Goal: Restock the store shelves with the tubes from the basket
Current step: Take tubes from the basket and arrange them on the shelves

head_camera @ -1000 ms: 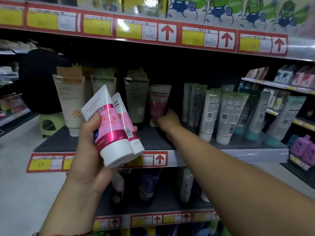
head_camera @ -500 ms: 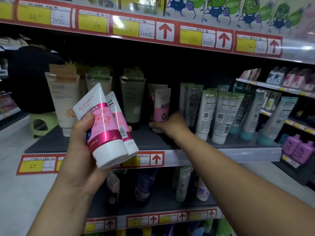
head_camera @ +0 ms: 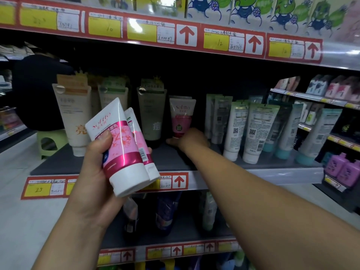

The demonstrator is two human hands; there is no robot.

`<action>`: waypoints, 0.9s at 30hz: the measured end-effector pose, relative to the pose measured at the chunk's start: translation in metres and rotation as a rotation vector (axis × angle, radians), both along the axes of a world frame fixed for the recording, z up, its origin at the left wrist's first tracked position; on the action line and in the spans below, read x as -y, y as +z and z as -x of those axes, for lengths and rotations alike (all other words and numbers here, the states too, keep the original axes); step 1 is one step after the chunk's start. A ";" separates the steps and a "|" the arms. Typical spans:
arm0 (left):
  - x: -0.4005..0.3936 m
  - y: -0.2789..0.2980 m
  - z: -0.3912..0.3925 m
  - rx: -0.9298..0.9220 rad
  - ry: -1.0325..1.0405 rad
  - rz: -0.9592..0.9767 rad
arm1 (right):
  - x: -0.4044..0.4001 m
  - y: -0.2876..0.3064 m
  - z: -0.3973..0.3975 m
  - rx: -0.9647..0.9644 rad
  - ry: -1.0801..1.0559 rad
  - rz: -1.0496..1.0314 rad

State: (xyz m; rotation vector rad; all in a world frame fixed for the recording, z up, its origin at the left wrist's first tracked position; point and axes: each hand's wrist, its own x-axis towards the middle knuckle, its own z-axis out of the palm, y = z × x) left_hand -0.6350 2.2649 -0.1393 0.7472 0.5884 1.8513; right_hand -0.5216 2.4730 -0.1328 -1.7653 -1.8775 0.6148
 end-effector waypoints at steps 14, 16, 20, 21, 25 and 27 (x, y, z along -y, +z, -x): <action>0.001 0.014 -0.032 -0.106 -0.039 -0.015 | 0.135 0.028 -0.061 -0.841 0.711 0.548; 0.004 0.017 -0.030 -0.088 0.002 -0.012 | 0.123 0.030 -0.062 -0.776 0.661 0.377; 0.010 0.019 -0.023 -0.038 0.064 0.038 | 0.096 0.035 -0.052 -0.506 0.423 -0.066; 0.011 0.020 -0.022 -0.021 0.067 0.046 | 0.088 0.032 -0.050 -0.463 0.401 -0.108; 0.010 0.017 -0.018 -0.007 0.063 0.016 | 0.058 0.012 -0.037 -0.276 0.235 -0.125; 0.010 0.016 -0.015 -0.019 0.064 0.012 | 0.048 0.005 -0.032 -0.280 0.179 -0.079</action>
